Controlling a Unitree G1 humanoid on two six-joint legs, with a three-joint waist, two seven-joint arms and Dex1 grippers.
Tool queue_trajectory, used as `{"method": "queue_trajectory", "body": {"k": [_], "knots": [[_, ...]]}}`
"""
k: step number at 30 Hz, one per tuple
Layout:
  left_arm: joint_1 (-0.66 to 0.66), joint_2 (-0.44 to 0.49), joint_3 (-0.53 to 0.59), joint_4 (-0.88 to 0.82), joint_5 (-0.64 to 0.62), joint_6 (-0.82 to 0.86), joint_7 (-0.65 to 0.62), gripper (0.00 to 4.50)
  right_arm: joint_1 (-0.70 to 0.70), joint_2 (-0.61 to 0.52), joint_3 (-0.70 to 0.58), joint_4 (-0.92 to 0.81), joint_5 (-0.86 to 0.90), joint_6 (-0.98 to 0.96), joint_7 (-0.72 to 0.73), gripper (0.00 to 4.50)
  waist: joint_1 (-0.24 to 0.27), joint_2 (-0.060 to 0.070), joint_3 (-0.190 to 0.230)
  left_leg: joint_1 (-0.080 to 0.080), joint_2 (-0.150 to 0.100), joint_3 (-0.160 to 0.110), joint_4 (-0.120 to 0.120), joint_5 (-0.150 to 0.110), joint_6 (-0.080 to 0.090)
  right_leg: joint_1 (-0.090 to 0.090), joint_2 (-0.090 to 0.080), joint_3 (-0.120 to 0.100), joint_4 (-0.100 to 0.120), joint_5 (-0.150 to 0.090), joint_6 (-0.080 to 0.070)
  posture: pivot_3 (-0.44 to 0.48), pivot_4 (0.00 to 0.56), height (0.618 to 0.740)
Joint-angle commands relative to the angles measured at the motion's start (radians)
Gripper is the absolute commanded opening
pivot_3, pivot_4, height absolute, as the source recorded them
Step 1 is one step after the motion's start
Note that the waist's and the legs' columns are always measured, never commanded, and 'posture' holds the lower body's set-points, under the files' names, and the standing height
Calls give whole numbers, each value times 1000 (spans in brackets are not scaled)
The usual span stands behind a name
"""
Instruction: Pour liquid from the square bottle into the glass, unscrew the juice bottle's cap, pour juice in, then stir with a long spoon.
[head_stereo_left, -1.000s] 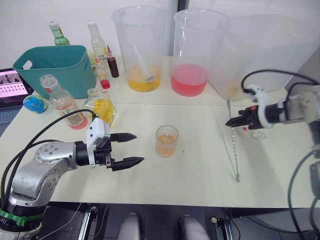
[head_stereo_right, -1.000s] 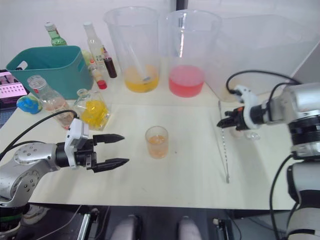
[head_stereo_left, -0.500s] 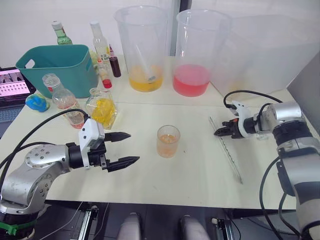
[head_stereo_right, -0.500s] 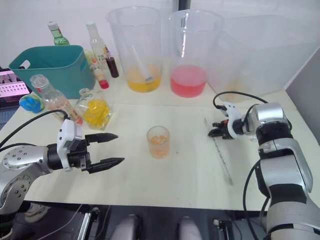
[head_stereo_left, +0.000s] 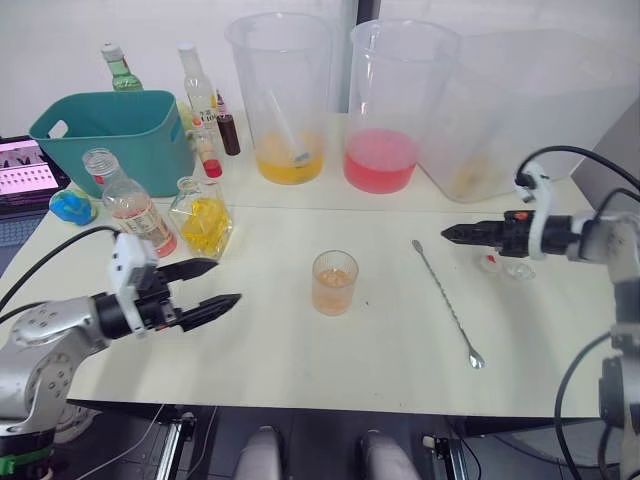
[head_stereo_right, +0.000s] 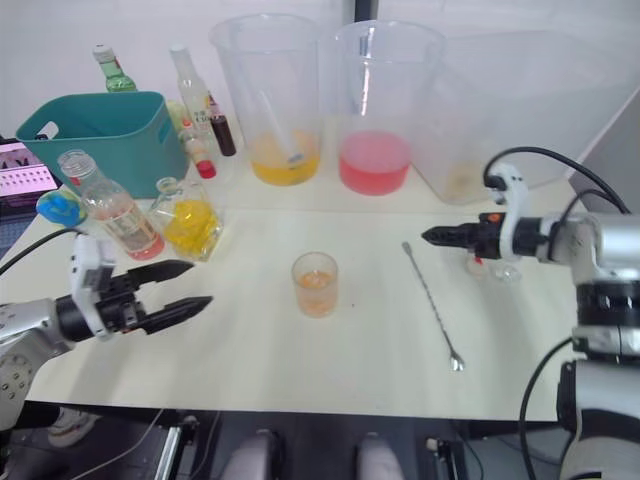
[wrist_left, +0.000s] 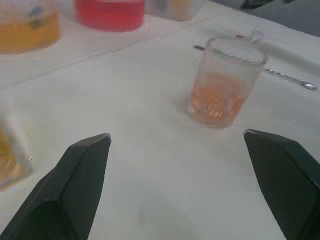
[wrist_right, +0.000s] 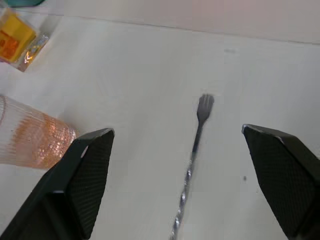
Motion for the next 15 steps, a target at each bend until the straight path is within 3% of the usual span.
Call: {"method": "queue_trajectory", "body": {"k": [1,4,6,15], "knots": [[20,28,38,79,65,-96,-34,4500,112,-12,-147,-173,70,-49,-2,4426,1,0,0,0,0,0,0,0,0,0,0,0,0,0,0,0,150,728],[7,35,38,203,138,-177,-25,4500,390,-9,-288,-340,99,-161,72,4426,11,0,0,1,0,0,0,0,0,2,0,-1,0,0,0,0,150,728],[0,42,27,254,179,-223,-26,4500,502,26,-364,-359,97,-269,85,4426,18,0,0,1,0,-1,0,0,0,4,0,-2,-3,0,0,0,150,728],[-34,28,18,485,281,-390,-3,4500,741,104,-482,-230,13,-642,58,4426,-1,-1,-1,6,1,1,0,0,-1,7,1,0,-5,0,1,0,150,728]]}}
